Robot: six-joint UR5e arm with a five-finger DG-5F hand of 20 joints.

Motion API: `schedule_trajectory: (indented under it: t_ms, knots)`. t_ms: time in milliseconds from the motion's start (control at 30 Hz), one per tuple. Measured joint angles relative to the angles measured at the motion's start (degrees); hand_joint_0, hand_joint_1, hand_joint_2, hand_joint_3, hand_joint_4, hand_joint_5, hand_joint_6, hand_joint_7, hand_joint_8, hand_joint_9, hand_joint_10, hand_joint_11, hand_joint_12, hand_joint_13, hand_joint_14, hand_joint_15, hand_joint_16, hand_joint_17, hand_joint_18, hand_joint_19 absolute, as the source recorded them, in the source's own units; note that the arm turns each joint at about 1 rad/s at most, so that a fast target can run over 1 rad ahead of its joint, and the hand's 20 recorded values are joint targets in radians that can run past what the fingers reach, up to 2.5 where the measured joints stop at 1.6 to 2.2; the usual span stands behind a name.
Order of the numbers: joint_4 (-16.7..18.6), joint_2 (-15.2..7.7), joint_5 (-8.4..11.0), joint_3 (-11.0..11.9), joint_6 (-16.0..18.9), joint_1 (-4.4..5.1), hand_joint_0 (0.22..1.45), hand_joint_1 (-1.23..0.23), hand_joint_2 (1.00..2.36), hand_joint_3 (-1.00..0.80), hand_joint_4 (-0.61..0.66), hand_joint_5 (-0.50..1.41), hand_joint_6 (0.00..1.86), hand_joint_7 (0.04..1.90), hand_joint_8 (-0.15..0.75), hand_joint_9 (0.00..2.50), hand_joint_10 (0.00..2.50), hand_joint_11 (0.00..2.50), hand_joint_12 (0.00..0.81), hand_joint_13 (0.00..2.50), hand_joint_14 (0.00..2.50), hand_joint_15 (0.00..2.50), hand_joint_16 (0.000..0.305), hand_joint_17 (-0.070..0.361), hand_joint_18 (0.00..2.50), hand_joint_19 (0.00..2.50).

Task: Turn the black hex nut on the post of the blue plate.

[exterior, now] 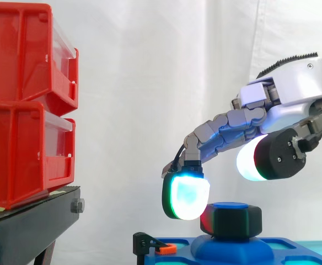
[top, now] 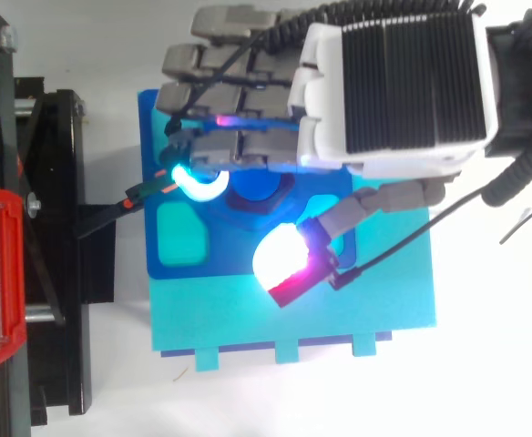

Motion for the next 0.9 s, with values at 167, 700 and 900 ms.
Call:
schedule_trajectory:
  t_ms: [167,700,900]
  knots:
    - [-1.0,0.0,-2.01,0.0,-3.0,-2.05,0.48,-0.27,1.0,-0.5,0.17,-0.21,0.5,1.01,0.23,0.22,0.0,0.0,0.369,0.19,0.0,0.01,0.061,0.137,0.03,0.08]
    - [1.6,0.0,-7.73,0.0,-5.6,-5.3,0.48,-0.27,1.0,-0.5,0.17,-0.21,0.5,0.99,0.231,0.22,0.0,0.0,0.37,0.2,0.0,0.02,0.061,0.137,0.04,0.08]
    - [3.6,-0.3,-7.78,0.0,-5.4,-4.71,0.48,-0.27,1.0,-0.5,0.17,-0.21,0.5,0.97,0.232,0.22,0.0,0.0,0.371,0.2,0.0,0.02,0.061,0.137,0.04,0.08]
